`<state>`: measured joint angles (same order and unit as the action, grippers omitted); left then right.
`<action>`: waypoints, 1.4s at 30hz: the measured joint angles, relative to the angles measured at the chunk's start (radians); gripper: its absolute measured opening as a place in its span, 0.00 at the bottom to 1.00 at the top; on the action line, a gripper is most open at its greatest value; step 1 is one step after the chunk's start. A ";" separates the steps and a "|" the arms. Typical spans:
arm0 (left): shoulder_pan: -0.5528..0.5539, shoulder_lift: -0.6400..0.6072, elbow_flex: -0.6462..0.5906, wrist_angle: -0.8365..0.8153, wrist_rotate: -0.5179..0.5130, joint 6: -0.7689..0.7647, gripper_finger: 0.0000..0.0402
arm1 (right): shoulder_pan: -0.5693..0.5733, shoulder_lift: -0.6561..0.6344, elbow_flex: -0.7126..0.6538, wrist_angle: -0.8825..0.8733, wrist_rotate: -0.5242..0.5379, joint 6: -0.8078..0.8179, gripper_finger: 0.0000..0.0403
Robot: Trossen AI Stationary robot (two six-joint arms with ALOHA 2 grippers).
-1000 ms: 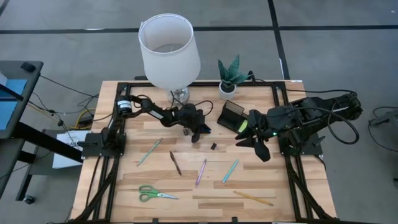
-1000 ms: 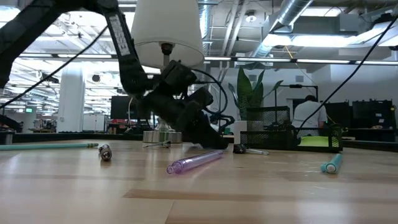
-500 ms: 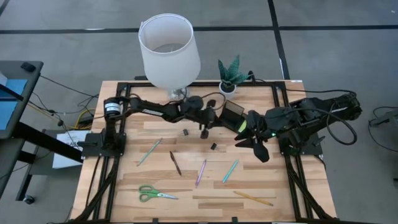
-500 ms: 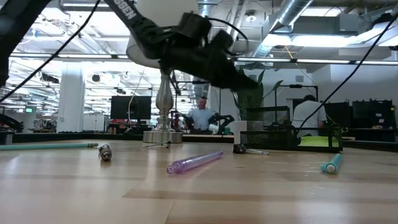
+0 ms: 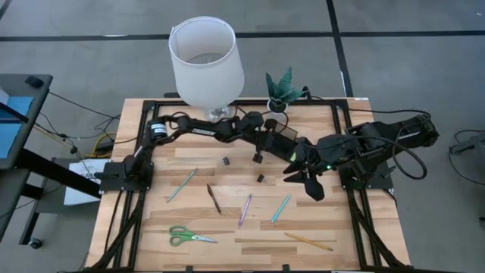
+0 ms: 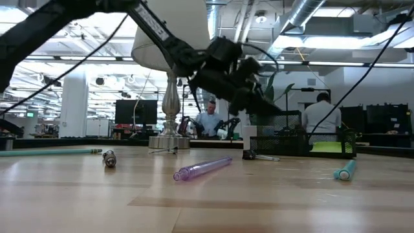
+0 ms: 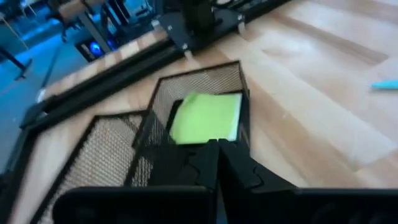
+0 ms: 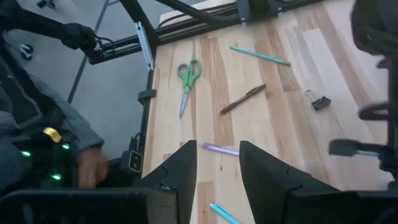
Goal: Pick and place office supplies into organizer
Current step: Put the blue eraser into the black organizer, then put the right black binder clip into the black organizer
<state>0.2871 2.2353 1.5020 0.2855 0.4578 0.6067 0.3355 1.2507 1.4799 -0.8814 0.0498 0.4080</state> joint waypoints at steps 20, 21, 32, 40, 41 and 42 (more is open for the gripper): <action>-0.025 0.111 0.362 -0.571 -0.052 -0.137 0.00 | 0.005 0.000 0.000 0.000 -0.004 -0.023 0.28; -0.028 0.111 0.389 -0.618 -0.050 -0.137 0.00 | 0.005 0.000 0.000 0.000 -0.008 -0.023 0.28; -0.065 0.108 0.722 -1.077 -0.008 -0.138 0.01 | 0.006 -0.014 0.001 0.000 -0.096 -0.024 0.28; -0.086 0.061 0.832 -1.378 -0.080 -0.178 0.22 | 0.036 -0.071 0.001 -0.003 -0.155 -0.025 0.28; -0.093 0.055 0.834 -1.431 -0.090 -0.185 0.26 | 0.044 -0.079 0.001 -0.005 -0.157 -0.025 0.28; -0.099 0.049 0.840 -1.492 -0.107 -0.185 0.29 | 0.053 -0.088 0.001 -0.006 -0.157 -0.025 0.28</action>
<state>0.1880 2.2840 2.3417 -1.2069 0.3512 0.4213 0.3886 1.1627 1.4811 -0.8879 -0.1074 0.3832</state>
